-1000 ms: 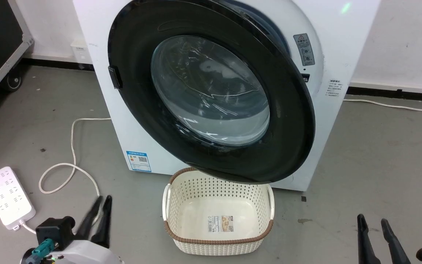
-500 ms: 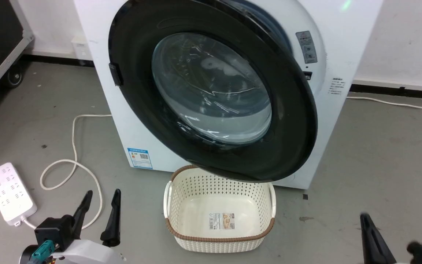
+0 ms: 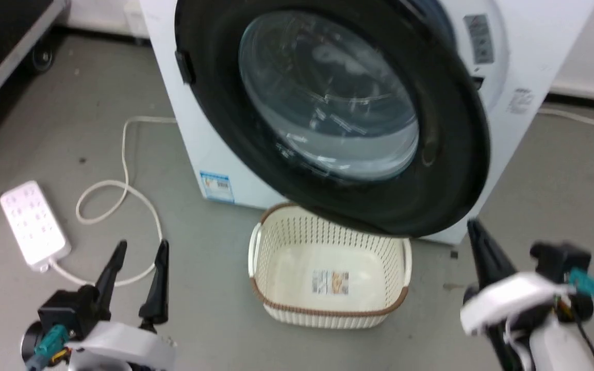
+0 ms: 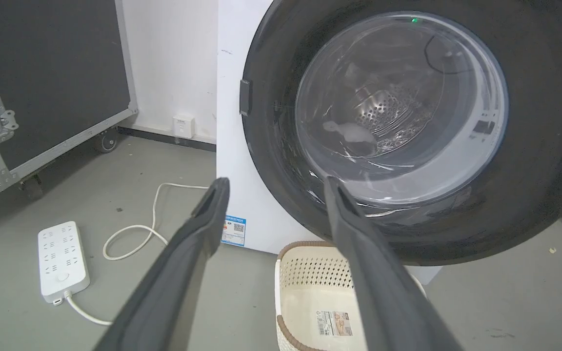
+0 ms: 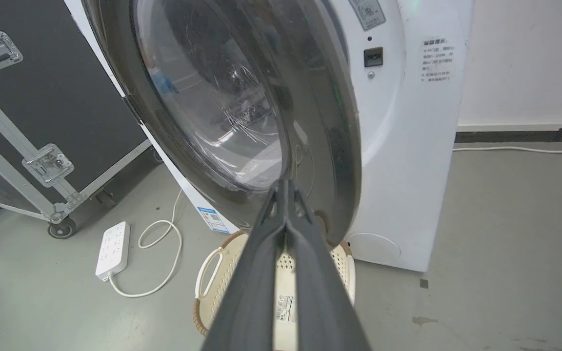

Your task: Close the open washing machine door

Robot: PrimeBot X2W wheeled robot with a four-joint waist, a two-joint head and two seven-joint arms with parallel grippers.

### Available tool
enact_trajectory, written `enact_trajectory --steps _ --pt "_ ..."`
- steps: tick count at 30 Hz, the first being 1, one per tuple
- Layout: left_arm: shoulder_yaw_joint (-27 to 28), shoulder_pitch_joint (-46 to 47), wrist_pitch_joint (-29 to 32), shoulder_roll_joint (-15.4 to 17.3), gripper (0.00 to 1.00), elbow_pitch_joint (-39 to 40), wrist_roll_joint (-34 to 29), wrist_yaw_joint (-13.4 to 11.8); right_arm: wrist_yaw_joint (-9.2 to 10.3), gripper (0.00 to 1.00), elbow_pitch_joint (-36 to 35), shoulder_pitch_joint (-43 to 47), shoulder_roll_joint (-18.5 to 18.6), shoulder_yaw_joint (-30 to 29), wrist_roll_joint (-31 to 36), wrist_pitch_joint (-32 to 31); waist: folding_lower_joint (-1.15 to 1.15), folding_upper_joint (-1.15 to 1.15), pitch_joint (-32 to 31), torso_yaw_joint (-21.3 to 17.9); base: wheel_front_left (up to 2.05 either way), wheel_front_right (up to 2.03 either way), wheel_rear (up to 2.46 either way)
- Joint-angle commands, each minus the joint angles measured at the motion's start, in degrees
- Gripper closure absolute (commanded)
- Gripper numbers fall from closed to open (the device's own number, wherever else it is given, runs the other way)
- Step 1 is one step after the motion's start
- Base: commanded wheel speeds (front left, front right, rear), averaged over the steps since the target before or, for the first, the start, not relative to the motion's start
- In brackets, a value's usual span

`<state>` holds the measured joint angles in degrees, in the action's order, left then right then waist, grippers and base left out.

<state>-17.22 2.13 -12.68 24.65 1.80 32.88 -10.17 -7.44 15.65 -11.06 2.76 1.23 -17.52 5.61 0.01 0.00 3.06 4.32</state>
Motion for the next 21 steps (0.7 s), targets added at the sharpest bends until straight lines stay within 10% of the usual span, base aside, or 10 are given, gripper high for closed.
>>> enact_trajectory --steps 1,21 --pt "0.33 1.24 -0.4 0.33 0.0 0.48 -0.4 -0.11 -0.05 1.0 2.03 -2.89 0.11 -0.47 0.71 0.13 -0.01 0.0 2.01 1.04 0.0 0.0 0.0" --pt "0.43 10.01 -1.69 -0.22 0.0 1.19 -1.14 3.55 -0.05 1.0 28.67 -33.26 0.11 -16.78 10.88 8.02 -0.01 0.0 14.04 3.28 0.0 0.0 0.0"
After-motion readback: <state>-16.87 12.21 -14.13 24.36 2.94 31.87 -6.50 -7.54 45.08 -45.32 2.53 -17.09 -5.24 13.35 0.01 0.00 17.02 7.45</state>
